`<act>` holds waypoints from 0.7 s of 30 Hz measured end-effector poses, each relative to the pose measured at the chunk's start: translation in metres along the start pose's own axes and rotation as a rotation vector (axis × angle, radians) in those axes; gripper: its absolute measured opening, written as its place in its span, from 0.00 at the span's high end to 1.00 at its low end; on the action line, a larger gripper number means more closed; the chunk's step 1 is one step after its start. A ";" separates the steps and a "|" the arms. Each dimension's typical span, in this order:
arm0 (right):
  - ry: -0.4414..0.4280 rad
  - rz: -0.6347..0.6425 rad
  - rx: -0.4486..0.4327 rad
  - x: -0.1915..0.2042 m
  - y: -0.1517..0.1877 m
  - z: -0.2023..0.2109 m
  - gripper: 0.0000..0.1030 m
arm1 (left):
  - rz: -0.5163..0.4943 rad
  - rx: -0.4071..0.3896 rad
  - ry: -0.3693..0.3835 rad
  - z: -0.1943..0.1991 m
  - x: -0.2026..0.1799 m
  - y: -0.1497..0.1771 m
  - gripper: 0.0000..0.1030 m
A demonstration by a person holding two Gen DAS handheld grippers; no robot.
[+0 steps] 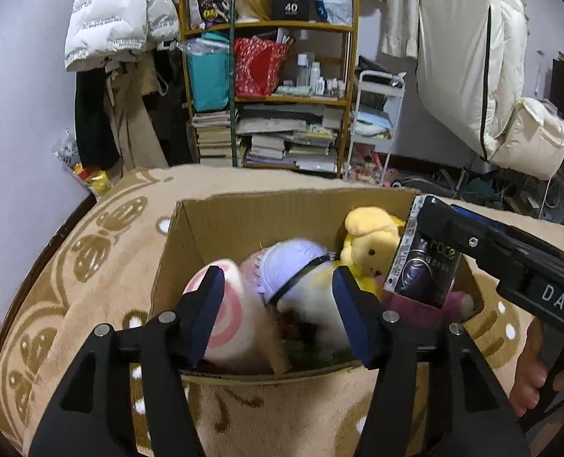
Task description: Organize soft objects
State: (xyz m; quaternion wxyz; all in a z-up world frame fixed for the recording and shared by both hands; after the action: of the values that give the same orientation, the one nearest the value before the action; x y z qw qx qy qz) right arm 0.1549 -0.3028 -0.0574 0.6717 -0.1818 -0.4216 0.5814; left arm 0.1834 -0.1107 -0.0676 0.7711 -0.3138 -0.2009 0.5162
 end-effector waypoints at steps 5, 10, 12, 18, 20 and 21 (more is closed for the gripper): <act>0.000 0.008 0.007 0.001 0.002 0.000 0.50 | -0.002 0.013 -0.031 0.002 0.001 0.005 0.35; 0.010 0.006 -0.012 -0.001 0.001 0.003 0.38 | 0.005 0.012 -0.068 0.015 0.005 0.011 0.29; 0.015 0.000 -0.019 -0.003 0.000 0.006 0.36 | 0.008 0.015 -0.085 0.021 0.006 0.014 0.27; 0.046 -0.008 -0.071 -0.006 -0.006 0.028 0.12 | 0.017 0.003 -0.113 0.045 0.011 0.018 0.16; 0.062 0.000 -0.089 -0.004 -0.009 0.036 0.09 | 0.015 -0.010 -0.126 0.054 0.012 0.020 0.13; 0.064 0.002 -0.094 -0.003 -0.009 0.039 0.06 | 0.016 -0.021 -0.135 0.061 0.012 0.021 0.12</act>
State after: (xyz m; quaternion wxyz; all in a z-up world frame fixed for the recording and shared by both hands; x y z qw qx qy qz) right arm 0.1303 -0.3179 -0.0288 0.6750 -0.2321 -0.4264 0.5556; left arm 0.1354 -0.0768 -0.0381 0.7485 -0.2880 -0.2552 0.5400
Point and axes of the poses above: each gripper's, at about its wrist camera, not at the fingertips, and z roughly against the way its jaws point, x to its left, y to its underside, the point moved 1 cm from there along -z, roughly the way its jaws point, and after that the axes turned 3 degrees about x, right-handed, at the moved point
